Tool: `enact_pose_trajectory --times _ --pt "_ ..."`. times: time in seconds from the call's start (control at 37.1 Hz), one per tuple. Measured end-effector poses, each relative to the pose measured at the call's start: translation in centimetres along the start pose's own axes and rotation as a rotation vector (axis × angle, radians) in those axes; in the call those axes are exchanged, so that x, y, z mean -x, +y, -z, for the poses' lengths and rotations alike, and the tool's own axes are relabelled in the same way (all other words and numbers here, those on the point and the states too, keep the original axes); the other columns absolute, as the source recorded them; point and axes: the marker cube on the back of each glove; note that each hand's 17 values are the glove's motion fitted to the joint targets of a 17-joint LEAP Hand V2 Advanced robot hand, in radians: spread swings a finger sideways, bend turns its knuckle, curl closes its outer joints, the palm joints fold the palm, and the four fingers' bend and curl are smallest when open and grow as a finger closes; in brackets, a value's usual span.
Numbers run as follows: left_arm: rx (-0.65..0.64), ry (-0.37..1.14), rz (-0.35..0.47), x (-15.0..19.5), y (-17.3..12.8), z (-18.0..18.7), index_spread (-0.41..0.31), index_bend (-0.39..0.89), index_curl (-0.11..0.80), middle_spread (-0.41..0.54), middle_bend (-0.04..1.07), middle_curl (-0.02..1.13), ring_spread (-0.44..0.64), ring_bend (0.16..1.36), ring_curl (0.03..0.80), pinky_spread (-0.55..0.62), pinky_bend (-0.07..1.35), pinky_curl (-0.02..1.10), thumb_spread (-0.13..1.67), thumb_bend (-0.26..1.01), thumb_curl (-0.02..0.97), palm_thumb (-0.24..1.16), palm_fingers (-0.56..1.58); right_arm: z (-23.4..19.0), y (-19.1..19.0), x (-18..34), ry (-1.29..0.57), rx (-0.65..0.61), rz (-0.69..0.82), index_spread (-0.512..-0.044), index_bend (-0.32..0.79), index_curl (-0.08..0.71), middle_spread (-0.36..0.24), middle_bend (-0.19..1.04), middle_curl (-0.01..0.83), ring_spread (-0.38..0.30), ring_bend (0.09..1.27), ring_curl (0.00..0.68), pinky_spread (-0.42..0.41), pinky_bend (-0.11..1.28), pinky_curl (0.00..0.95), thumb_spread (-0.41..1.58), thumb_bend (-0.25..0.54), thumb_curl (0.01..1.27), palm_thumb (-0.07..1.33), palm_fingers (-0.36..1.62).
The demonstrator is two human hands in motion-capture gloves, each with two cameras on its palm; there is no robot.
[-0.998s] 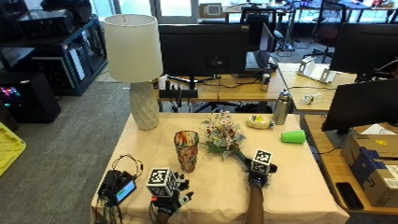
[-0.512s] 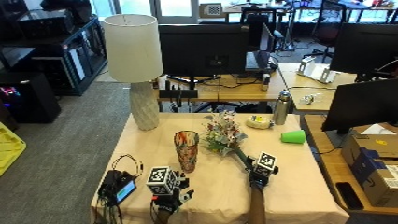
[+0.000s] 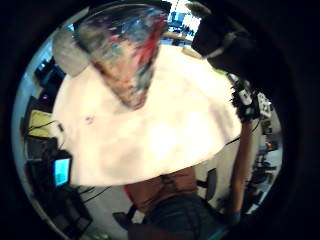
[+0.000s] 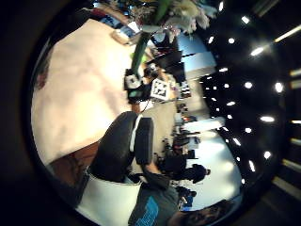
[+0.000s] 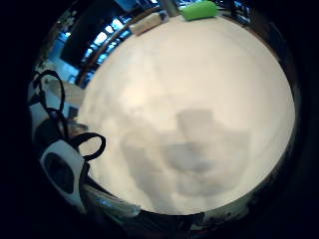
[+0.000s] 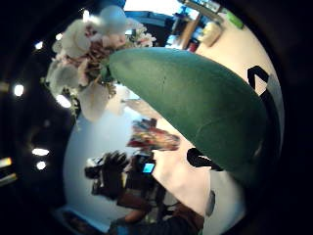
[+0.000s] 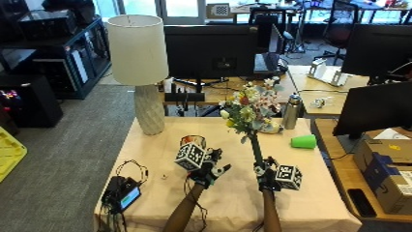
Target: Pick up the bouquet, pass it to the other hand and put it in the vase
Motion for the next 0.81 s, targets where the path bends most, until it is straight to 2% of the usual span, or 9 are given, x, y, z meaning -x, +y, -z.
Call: enact_pose_trajectory --times 0.05,0.13,0.24,0.35,0.49,0.57,0.62,0.73,0.81 --pt "0.012 0.057 -0.009 -1.0 -1.6 -0.3 -0.093 0.12 0.305 0.067 0.18 0.32 0.22 0.56 0.299 0.41 0.33 0.36 1.05 -0.01 0.294 0.15 0.46 -0.8 -0.2 -2.2 0.042 0.034 -0.059 -0.258 0.19 0.464 -0.165 0.71 0.6 -0.183 1.01 0.564 -0.276 0.74 0.491 0.61 -0.026 0.68 0.95 1.37" --pt "0.038 0.163 -0.026 -3.1 -3.8 -0.5 -0.088 0.11 0.298 0.059 0.19 0.32 0.2 0.57 0.301 0.38 0.33 0.37 1.04 0.0 0.303 0.19 0.48 -1.4 0.3 -1.8 -0.042 0.082 -0.051 -0.258 0.19 0.475 -0.165 0.71 0.603 -0.183 1.02 0.564 -0.277 0.74 0.492 0.6 -0.026 0.68 0.95 1.37" --pt "0.072 0.351 -0.048 -6.4 -5.9 -0.5 -0.071 0.11 0.287 0.049 0.2 0.33 0.18 0.58 0.309 0.37 0.34 0.37 1.02 0.0 0.316 0.24 0.49 -1.8 1.3 0.5 -0.206 0.132 0.025 -0.259 0.19 0.488 -0.165 0.72 0.606 -0.182 1.02 0.562 -0.277 0.75 0.493 0.6 -0.026 0.7 0.95 1.36" --pt "0.065 0.492 -0.045 -8.8 -7.3 -0.9 -0.042 0.09 0.273 0.044 0.2 0.34 0.17 0.59 0.315 0.35 0.35 0.38 1.0 -0.01 0.33 0.28 0.48 -2.5 1.4 2.3 -0.34 0.145 0.261 -0.26 0.19 0.499 -0.165 0.72 0.608 -0.181 1.02 0.56 -0.28 0.75 0.494 0.59 -0.026 0.7 0.95 1.36" --pt "0.05 0.619 -0.056 -9.7 -9.0 -2.2 0.0 0.06 0.246 0.036 0.21 0.36 0.16 0.61 0.323 0.34 0.37 0.39 0.98 0.0 0.35 0.37 0.46 -2.9 2.9 4.2 -0.428 0.223 0.199 -0.26 0.19 0.51 -0.165 0.72 0.611 -0.181 1.03 0.559 -0.281 0.75 0.495 0.59 -0.027 0.72 0.94 1.36" --pt "0.087 0.734 -0.077 -10.2 -9.5 -2.8 0.013 0.06 0.229 0.028 0.22 0.36 0.13 0.64 0.329 0.31 0.39 0.39 0.96 0.0 0.365 0.43 0.5 -3.3 2.6 4.0 -0.361 0.234 0.302 -0.261 0.19 0.516 -0.162 0.72 0.612 -0.181 1.03 0.558 -0.279 0.75 0.496 0.59 -0.027 0.72 0.94 1.35" --pt "0.128 0.798 -0.086 -10.8 -9.5 -3.2 -0.002 0.08 0.227 0.0 0.23 0.36 0.09 0.65 0.327 0.28 0.39 0.39 0.94 0.0 0.373 0.46 0.56 -3.9 2.8 3.6 -0.385 0.264 0.294 -0.261 0.19 0.519 -0.161 0.72 0.613 -0.181 1.03 0.558 -0.281 0.75 0.496 0.59 -0.027 0.72 0.94 1.35" --pt "0.2 0.842 -0.088 -11.5 -9.6 -4.0 -0.131 0.22 0.277 -0.137 0.23 0.35 -0.07 0.62 0.308 0.11 0.35 0.37 0.91 0.01 0.396 0.54 0.87 -5.0 2.8 2.4 -0.359 0.295 0.318 -0.261 0.18 0.526 -0.159 0.73 0.614 -0.181 1.03 0.558 -0.28 0.75 0.495 0.59 -0.027 0.73 0.94 1.35" --pt "0.206 0.846 -0.086 -11.5 -9.9 -4.4 -0.173 0.18 0.287 -0.188 0.2 0.35 -0.14 0.61 0.308 0.01 0.37 0.37 0.89 0.01 0.411 0.6 0.97 -5.5 3.7 3.1 -0.466 0.345 0.259 -0.261 0.18 0.53 -0.158 0.73 0.615 -0.181 1.03 0.557 -0.284 0.75 0.494 0.59 -0.027 0.74 0.94 1.35"
